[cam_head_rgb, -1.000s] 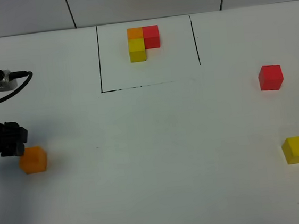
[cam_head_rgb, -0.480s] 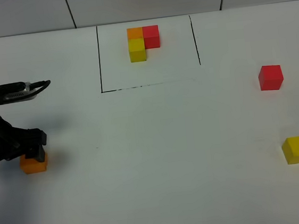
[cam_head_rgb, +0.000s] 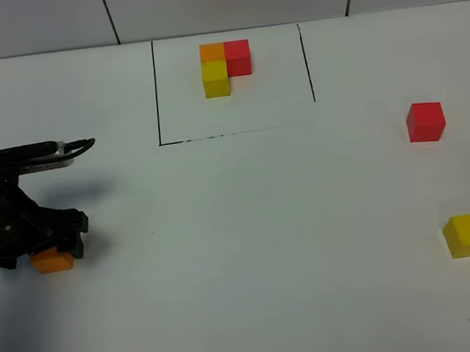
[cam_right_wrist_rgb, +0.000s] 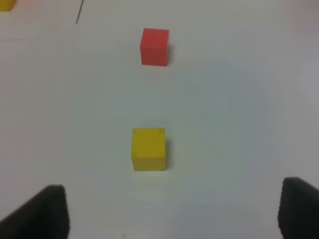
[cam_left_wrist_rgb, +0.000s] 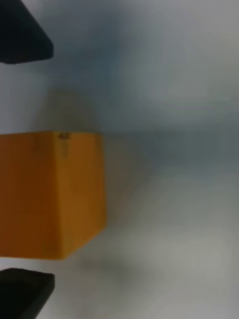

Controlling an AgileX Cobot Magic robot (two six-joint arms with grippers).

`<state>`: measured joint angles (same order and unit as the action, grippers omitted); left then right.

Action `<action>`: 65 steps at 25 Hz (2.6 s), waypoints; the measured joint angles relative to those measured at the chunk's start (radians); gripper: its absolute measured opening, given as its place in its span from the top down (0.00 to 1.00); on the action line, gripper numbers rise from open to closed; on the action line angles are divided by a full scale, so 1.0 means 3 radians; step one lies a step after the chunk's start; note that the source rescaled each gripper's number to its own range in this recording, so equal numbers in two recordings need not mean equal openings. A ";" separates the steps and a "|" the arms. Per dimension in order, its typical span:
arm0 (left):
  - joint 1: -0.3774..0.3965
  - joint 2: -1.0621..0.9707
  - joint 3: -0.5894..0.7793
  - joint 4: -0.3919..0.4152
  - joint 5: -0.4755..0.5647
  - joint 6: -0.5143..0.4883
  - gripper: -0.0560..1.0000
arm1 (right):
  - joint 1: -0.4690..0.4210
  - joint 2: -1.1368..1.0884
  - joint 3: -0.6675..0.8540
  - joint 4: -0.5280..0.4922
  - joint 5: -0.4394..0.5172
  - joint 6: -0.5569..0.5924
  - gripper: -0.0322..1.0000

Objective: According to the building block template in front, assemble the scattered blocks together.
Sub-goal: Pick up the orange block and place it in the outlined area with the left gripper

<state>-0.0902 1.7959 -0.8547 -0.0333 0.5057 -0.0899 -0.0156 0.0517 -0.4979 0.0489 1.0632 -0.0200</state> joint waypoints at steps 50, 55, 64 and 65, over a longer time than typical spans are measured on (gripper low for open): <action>-0.1765 0.2348 -0.4482 0.0268 0.2277 0.3279 0.94 | 0.0000 0.0000 0.0000 0.0004 0.0000 0.0003 0.19; -0.1765 0.2467 -0.4488 0.0271 0.2197 0.3282 0.94 | 0.0000 0.0000 0.0000 0.0004 0.0000 0.0003 0.19; -0.1765 0.2489 -0.4509 0.0275 0.2198 0.3282 0.95 | 0.0000 0.0000 0.0000 0.0006 -0.0003 0.0003 0.19; -0.1765 0.2489 -0.4510 0.0275 0.2198 0.3282 0.95 | 0.0000 0.0000 0.0000 0.0006 -0.0003 0.0003 0.19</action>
<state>-0.6197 2.5424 -2.2079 0.0492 1.1650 0.8946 -0.0156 0.0517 -0.4979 0.0508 1.0624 -0.0192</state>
